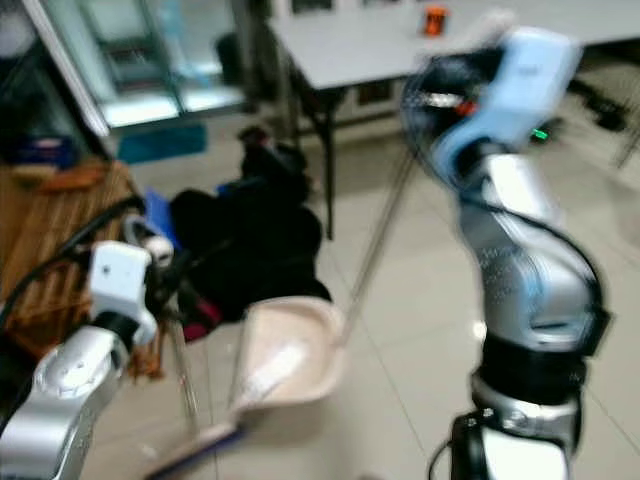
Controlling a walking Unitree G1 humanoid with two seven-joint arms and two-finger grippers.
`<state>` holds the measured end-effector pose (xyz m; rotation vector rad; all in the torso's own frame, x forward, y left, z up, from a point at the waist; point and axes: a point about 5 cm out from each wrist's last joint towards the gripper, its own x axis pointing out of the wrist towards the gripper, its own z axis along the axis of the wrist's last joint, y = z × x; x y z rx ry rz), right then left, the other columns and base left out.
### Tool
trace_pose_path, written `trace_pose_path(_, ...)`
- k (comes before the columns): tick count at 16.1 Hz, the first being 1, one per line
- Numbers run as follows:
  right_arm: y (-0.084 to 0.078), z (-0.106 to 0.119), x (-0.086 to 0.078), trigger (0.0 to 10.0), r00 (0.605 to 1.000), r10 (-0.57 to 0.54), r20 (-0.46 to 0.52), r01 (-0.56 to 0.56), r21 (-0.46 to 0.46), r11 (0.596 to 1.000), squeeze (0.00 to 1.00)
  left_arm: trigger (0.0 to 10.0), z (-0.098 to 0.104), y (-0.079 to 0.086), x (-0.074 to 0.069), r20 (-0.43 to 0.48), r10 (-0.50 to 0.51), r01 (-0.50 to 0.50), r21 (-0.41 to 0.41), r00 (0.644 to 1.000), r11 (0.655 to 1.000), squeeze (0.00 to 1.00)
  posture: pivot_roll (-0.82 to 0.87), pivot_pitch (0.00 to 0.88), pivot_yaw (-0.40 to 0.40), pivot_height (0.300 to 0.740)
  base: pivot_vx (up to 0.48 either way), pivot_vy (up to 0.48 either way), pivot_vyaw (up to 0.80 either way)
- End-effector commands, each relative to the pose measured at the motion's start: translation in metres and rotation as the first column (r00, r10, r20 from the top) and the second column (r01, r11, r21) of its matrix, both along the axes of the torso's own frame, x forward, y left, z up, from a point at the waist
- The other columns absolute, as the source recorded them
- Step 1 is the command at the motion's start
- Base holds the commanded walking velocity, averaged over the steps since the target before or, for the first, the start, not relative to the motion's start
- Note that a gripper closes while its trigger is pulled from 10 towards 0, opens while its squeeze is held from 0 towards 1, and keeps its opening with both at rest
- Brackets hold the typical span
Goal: Sweep floor
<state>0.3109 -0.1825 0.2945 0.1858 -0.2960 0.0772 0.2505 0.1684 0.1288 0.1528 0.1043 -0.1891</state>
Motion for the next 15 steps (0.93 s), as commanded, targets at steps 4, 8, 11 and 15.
trace_pose_path(4,0.0102,0.0112,-0.0031,10.0,0.997,0.030,0.076,-0.030,0.000,1.000,0.00,10.0,0.0079,0.0047,0.0025,0.039,0.013,-0.014,0.020,0.999,1.000,0.00,-0.02,0.014,0.037,0.740,0.364,0.000,0.00)
trace_pose_path(8,0.0101,0.0102,-0.0024,10.0,0.997,0.032,0.075,-0.032,0.002,0.999,0.00,10.0,0.0069,0.0045,0.0016,0.037,0.013,-0.014,0.020,0.999,1.000,0.00,-0.02,0.010,0.033,0.740,0.368,0.000,0.00)
trace_pose_path(11,0.0103,0.0095,-0.0027,10.0,0.997,0.029,0.077,-0.029,0.007,1.000,0.00,10.0,0.0062,0.0053,0.0015,0.035,0.011,-0.012,0.022,0.999,1.000,0.00,-0.02,0.006,0.036,0.740,0.369,0.000,0.00)
trace_pose_path(15,0.0090,0.0091,-0.0033,10.0,0.997,0.020,0.081,-0.020,0.005,1.000,0.00,10.0,0.0055,0.0052,0.0021,0.034,0.007,-0.008,0.025,0.999,1.000,0.00,-0.02,0.000,0.039,0.740,0.368,0.000,0.00)
